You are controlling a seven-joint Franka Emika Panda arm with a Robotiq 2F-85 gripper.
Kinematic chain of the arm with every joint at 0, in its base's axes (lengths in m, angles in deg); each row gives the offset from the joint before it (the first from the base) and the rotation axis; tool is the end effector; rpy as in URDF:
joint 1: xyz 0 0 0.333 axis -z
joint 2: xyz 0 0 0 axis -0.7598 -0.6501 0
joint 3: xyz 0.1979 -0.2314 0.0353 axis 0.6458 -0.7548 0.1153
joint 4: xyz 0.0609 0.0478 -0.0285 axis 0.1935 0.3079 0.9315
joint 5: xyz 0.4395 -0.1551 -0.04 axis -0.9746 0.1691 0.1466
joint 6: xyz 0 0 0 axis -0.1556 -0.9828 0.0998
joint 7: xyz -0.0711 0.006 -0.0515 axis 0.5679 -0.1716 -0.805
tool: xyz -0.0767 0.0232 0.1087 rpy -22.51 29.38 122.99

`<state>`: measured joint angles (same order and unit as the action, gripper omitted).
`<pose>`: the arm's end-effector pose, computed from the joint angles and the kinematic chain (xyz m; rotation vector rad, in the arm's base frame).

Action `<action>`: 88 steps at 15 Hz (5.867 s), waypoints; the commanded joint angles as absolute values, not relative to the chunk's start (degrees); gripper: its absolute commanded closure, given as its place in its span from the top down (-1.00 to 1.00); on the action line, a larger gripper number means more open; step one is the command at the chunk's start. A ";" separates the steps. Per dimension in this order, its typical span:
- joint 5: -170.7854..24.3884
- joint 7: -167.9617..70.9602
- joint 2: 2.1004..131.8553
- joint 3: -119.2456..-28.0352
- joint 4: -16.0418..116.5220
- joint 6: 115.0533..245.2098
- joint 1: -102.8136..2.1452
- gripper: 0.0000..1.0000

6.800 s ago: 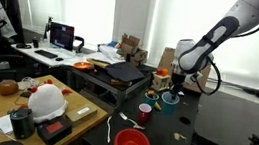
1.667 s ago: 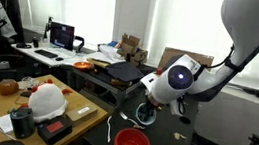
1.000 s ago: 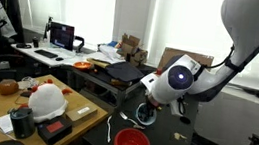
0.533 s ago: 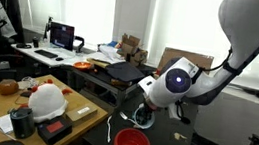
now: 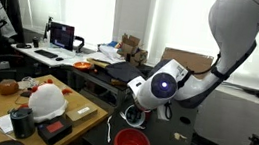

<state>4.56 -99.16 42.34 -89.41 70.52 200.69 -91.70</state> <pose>0.5783 0.2407 0.0132 2.2312 1.0179 0.5569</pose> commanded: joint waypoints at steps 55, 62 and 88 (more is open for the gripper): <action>22.66 -94.57 24.70 -55.11 56.50 134.02 -77.86 -0.98; 22.31 -94.12 23.89 -54.86 56.05 131.71 -77.71 -0.98; 23.01 -92.47 18.99 -54.61 50.85 127.17 -80.16 -0.98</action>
<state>22.90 -94.55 20.01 -54.86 52.67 129.46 -79.66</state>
